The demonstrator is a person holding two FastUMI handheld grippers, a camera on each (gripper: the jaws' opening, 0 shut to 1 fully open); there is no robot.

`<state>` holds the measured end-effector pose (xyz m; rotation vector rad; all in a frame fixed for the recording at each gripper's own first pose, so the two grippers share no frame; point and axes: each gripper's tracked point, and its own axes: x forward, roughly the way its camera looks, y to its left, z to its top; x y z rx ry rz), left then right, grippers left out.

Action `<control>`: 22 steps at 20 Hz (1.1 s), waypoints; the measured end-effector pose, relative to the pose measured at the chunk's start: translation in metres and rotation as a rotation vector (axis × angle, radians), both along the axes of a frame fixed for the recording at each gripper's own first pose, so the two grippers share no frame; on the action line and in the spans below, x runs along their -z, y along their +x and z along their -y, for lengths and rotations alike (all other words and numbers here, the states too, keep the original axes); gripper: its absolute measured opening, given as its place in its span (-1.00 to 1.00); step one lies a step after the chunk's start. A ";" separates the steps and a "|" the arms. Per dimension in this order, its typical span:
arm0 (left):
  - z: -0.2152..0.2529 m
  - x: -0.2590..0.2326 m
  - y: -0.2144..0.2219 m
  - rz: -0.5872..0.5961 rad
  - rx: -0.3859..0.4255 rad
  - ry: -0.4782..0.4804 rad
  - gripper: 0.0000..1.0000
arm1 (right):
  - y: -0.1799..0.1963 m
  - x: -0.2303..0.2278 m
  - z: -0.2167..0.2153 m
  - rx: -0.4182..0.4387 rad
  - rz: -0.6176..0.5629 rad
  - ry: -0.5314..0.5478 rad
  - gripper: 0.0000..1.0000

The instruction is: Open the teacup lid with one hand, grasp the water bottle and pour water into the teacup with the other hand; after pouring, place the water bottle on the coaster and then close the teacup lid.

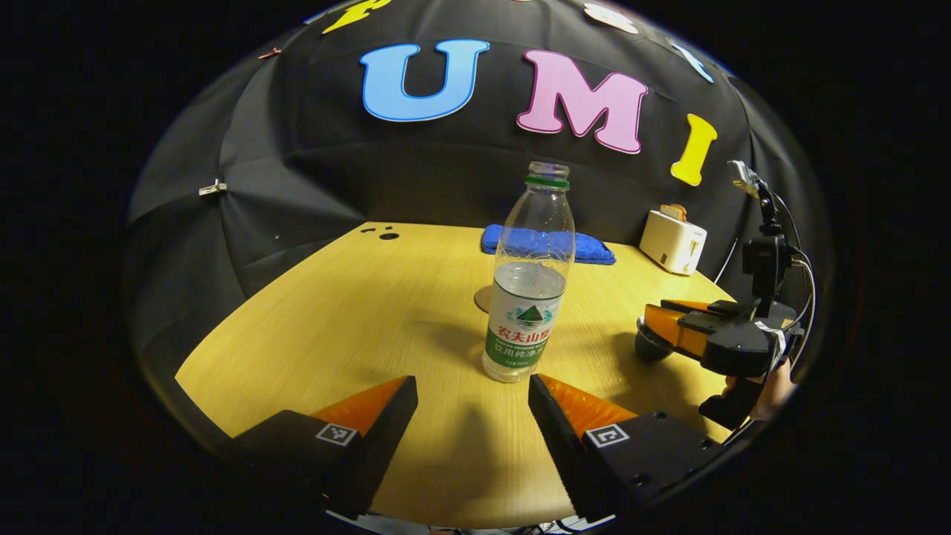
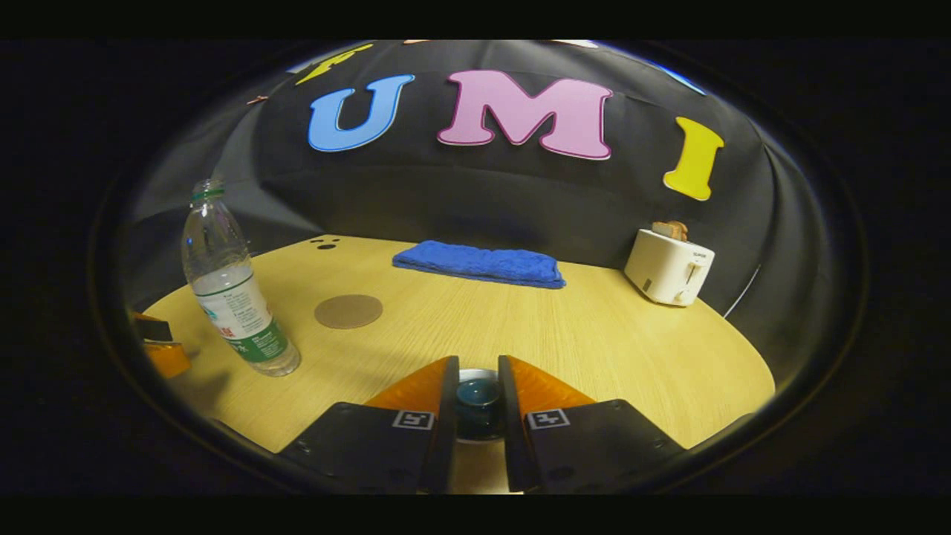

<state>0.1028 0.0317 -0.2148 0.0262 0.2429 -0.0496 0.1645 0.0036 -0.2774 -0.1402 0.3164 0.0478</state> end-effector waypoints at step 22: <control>0.059 -0.055 0.119 0.186 0.244 0.040 0.91 | -0.040 -0.035 0.040 0.048 0.042 0.020 -0.43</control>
